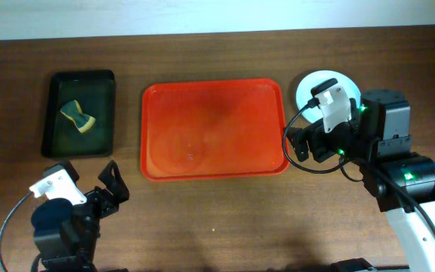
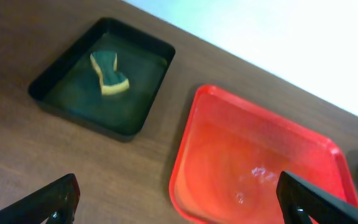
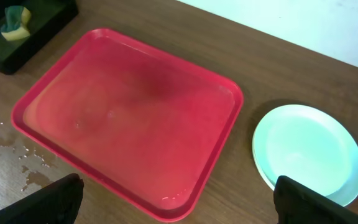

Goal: Clean dirty plates on tray and stack at the side

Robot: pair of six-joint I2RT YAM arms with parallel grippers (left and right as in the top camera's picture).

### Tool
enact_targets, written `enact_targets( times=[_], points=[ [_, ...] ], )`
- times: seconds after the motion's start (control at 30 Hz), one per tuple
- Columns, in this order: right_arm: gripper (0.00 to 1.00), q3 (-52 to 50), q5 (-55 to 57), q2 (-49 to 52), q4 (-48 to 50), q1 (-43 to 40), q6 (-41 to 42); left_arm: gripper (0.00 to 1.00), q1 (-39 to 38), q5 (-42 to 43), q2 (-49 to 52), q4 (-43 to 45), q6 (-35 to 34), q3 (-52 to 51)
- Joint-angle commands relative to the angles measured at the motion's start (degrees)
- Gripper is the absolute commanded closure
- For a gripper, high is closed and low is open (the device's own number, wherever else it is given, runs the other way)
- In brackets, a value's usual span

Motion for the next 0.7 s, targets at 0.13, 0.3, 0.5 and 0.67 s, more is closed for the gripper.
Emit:
enact_targets(
  times=[0.13,0.3,0.5,0.67],
  points=[
    [0.01,-0.35,-14.10,-0.50,-3.28,0.28,0.46,0.01,-0.11,-0.44,-0.28,-8.96,0.87,-0.39],
    [0.01,-0.35,-14.05,-0.48,-1.25,0.28,0.44,0.01,-0.11,-0.44,-0.28,-11.50,0.90,-0.39],
    [0.01,-3.10,-8.04,-3.41,0.13,2.12,0.46,0.01,-0.11,-0.44,-0.28,-11.50,0.90,-0.39],
    [0.01,-28.96,-5.90,-16.70,29.49,4.79,0.46,0.01,-0.11,-0.44,-0.28,-11.50,0.87,-0.39]
  ],
)
